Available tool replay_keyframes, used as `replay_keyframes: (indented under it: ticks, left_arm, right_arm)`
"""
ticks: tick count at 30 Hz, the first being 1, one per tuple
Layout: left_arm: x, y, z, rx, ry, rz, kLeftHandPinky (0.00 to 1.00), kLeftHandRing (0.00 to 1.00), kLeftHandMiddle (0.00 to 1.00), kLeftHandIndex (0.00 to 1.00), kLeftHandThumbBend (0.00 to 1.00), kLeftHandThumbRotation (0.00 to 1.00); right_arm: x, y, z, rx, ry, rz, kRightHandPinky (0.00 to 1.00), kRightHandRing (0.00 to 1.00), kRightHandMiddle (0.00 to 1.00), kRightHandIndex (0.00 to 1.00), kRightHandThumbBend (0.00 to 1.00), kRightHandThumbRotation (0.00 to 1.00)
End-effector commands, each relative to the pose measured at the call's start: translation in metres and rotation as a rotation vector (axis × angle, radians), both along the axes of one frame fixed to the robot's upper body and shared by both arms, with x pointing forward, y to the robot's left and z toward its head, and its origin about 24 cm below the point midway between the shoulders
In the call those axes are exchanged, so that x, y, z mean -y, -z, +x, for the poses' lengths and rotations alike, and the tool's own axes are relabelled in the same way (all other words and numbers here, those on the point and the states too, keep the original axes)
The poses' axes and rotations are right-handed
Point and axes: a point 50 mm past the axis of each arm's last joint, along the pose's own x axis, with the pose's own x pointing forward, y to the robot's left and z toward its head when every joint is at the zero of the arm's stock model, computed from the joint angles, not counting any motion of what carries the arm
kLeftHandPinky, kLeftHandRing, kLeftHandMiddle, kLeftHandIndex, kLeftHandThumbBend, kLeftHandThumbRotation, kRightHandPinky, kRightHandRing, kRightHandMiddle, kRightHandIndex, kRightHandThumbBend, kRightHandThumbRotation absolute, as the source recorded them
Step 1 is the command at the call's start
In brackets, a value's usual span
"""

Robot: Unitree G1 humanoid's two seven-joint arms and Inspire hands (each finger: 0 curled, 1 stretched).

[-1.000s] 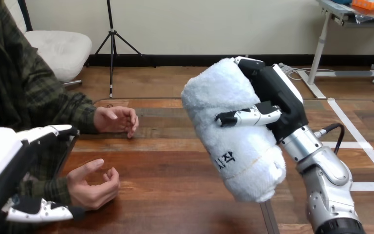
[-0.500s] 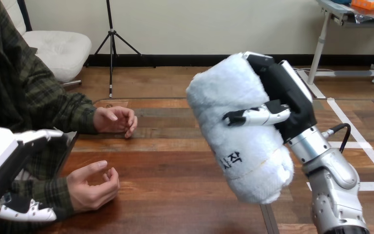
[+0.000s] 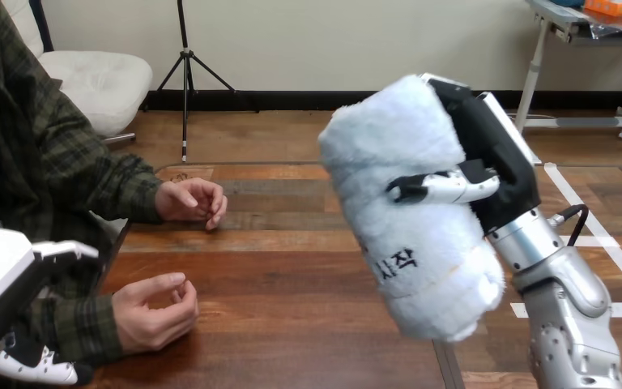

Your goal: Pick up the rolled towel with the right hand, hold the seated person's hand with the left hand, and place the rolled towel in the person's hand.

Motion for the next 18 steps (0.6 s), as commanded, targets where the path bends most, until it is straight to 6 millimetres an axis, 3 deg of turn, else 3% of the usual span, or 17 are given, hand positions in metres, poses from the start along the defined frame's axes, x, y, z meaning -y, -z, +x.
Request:
replay_keyframes:
  ticks: [1,18]
  left_arm:
    - [0.0,-0.009,0.015,0.049,0.034,0.028,0.6,0.67,0.71,0.73,1.0,0.18]
    - [-0.006,0.012,0.026,-0.019,0.014,0.016,0.58,0.65,0.7,0.71,1.0,0.13]
  right_arm:
    - [0.006,-0.036,-0.003,0.126,-0.002,0.029,0.07,0.12,0.19,0.22,0.73,0.0]
    - [0.011,-0.054,-0.023,0.14,0.025,0.046,0.08,0.13,0.2,0.22,0.71,0.0]
